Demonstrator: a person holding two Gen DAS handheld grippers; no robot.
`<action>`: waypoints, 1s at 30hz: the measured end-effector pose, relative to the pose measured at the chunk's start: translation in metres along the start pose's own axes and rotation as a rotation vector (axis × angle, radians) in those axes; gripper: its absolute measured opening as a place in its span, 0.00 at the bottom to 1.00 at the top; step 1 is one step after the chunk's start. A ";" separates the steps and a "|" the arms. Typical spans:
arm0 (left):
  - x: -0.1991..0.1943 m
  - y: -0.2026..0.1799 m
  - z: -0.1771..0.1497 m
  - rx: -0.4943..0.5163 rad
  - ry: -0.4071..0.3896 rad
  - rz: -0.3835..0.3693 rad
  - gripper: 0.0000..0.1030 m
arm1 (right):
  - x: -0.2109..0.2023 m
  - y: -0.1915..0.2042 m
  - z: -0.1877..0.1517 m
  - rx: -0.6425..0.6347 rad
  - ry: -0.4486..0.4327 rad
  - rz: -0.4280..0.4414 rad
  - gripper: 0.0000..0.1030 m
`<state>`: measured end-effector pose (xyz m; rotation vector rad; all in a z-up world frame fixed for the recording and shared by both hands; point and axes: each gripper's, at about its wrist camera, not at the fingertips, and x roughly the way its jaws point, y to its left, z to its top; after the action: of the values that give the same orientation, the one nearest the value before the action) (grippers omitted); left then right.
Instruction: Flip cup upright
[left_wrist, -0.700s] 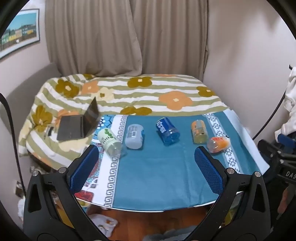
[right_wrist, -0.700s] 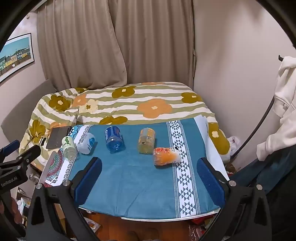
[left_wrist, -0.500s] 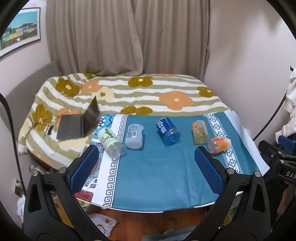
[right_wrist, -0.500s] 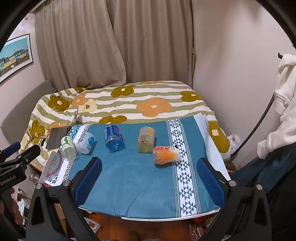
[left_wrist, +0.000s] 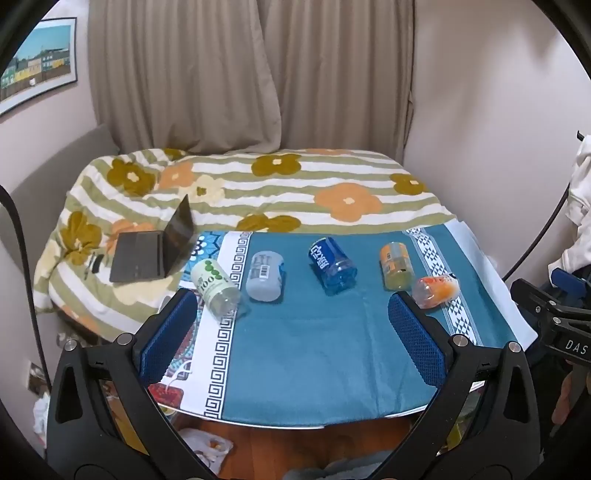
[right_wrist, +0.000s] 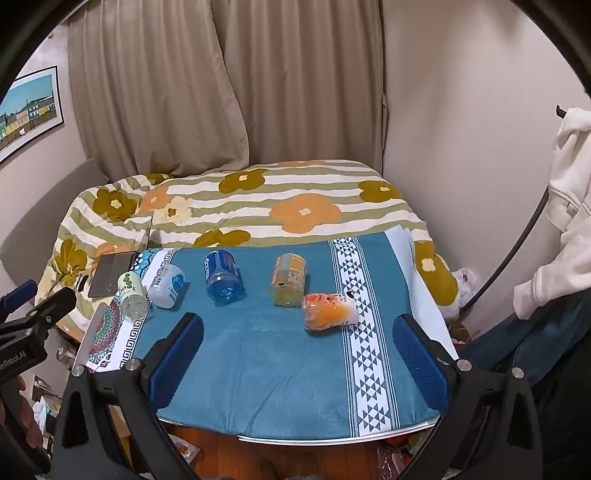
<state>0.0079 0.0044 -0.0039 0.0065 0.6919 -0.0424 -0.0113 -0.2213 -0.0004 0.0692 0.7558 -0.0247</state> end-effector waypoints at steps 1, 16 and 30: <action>-0.002 -0.001 0.000 0.001 -0.001 0.000 1.00 | 0.000 0.000 0.000 0.001 -0.001 -0.002 0.99; 0.002 -0.003 0.008 0.001 -0.005 0.004 1.00 | 0.003 0.001 0.002 0.000 0.001 0.000 0.99; 0.004 -0.001 0.010 0.000 -0.008 0.004 1.00 | 0.003 0.000 0.003 0.001 0.002 -0.003 0.99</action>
<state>0.0175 0.0027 0.0011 0.0080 0.6834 -0.0384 -0.0072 -0.2212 0.0000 0.0697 0.7577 -0.0277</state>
